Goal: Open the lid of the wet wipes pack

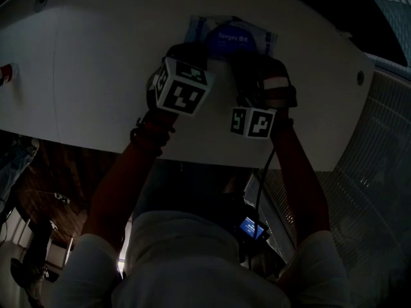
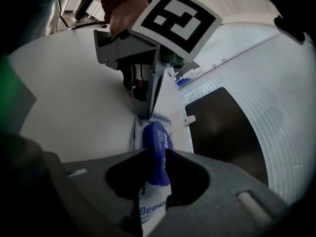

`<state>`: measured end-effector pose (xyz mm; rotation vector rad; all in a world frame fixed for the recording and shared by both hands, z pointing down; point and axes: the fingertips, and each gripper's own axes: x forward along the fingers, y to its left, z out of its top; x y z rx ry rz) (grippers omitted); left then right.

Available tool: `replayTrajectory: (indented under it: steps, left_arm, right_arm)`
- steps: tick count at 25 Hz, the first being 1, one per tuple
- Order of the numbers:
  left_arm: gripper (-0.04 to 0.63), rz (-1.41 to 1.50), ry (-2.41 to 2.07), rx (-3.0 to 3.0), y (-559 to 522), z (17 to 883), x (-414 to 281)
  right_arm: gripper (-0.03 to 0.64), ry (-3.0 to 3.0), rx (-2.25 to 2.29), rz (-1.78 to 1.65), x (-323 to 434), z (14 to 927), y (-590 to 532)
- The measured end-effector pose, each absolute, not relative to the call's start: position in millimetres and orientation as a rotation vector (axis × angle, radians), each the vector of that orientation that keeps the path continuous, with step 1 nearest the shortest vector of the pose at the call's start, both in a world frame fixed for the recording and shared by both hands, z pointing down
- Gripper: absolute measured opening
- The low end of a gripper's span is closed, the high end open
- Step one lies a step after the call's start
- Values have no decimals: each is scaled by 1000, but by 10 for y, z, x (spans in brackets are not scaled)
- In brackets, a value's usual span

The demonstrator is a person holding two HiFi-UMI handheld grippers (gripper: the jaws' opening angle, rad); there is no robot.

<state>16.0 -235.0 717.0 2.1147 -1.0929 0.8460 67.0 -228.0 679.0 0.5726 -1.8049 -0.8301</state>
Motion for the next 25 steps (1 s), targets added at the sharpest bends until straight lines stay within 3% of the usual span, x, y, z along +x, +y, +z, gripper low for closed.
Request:
replayTrajectory:
  steps: [15, 25]
  left_arm:
    - [3, 845, -1096, 2131, -2357, 7142, 176]
    - [2, 836, -1096, 2134, -2351, 7144, 154]
  right_arm:
    - [81, -1756, 698, -936, 690, 6314, -2817]
    - [83, -1701, 678, -974, 669, 6454, -3396]
